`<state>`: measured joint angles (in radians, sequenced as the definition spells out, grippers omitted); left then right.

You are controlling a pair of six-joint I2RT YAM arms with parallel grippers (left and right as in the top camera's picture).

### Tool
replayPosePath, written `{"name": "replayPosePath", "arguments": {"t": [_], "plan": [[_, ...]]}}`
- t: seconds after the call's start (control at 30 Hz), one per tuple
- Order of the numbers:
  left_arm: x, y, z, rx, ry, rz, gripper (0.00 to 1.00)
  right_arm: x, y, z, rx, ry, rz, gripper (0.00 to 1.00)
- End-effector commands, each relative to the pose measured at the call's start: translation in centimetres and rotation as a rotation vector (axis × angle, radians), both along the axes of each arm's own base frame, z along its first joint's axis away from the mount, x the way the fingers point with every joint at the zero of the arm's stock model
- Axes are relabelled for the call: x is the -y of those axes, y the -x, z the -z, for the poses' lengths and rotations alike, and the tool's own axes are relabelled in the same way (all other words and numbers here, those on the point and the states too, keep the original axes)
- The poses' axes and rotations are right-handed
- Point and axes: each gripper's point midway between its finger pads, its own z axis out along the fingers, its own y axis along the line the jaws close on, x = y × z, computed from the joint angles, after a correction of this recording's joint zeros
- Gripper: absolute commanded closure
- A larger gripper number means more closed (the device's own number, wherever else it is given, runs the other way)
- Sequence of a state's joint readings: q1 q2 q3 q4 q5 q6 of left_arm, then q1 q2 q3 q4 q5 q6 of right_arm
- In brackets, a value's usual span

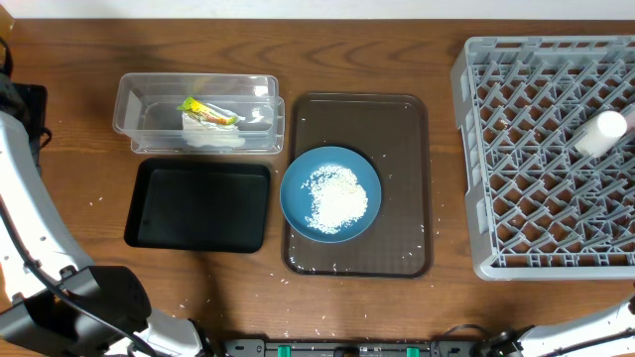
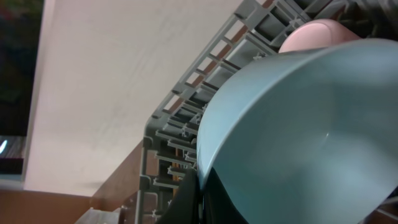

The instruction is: Sort waste into correct bins and load items into the dishwasher rack

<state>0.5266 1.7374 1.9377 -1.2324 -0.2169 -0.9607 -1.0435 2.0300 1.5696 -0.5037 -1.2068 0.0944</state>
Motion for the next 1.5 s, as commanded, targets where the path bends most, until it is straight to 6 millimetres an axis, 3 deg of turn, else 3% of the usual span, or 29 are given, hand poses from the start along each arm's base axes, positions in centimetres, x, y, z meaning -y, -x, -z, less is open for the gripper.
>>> {"name": "replayPosePath", "arguments": {"t": [0.0, 0.07, 0.2, 0.43, 0.73, 1.07, 1.17, 1.23, 1.33, 1.4, 1.47], "plan": [[-0.3, 0.3, 0.3, -0.027, -0.012, 0.001, 0.08, -0.3, 0.3, -1.8, 0.103, -0.018, -0.054, 0.99], [-0.3, 0.3, 0.3, -0.027, -0.012, 0.001, 0.08, -0.7, 0.1, -3.5, 0.170, -0.052, -0.096, 0.99], [-0.3, 0.3, 0.3, -0.027, -0.012, 0.001, 0.08, -0.4, -0.7, -4.2, 0.180, -0.051, -0.092, 0.99], [-0.3, 0.3, 0.3, -0.027, -0.012, 0.001, 0.08, -0.1, -1.9, -2.5, 0.122, -0.034, -0.049, 0.99], [-0.3, 0.3, 0.3, -0.027, -0.012, 0.001, 0.08, -0.4, -3.1, 1.3, 0.096, -0.081, -0.076, 0.99], [-0.3, 0.3, 0.3, -0.027, -0.012, 0.001, 0.08, 1.2, -1.6, 0.9, 0.043, -0.097, 0.009, 0.99], [-0.3, 0.3, 0.3, -0.027, -0.012, 0.001, 0.08, 1.5, -1.0, 0.7, -0.004, -0.101, 0.056, 0.90], [-0.3, 0.3, 0.3, -0.027, -0.012, 0.001, 0.08, 1.6, -0.6, 0.3, -0.025, -0.103, 0.077, 0.76], [-0.3, 0.3, 0.3, -0.027, -0.012, 0.001, 0.08, 1.7, 0.3, 0.2, -0.096, -0.123, 0.139, 0.71], [-0.3, 0.3, 0.3, -0.027, -0.012, 0.001, 0.08, 1.6, 1.0, 0.1, -0.149, -0.126, 0.177, 0.59], [-0.3, 0.3, 0.3, -0.027, -0.012, 0.001, 0.08, 1.5, 1.6, 0.1, -0.199, -0.128, 0.211, 0.56]]}}
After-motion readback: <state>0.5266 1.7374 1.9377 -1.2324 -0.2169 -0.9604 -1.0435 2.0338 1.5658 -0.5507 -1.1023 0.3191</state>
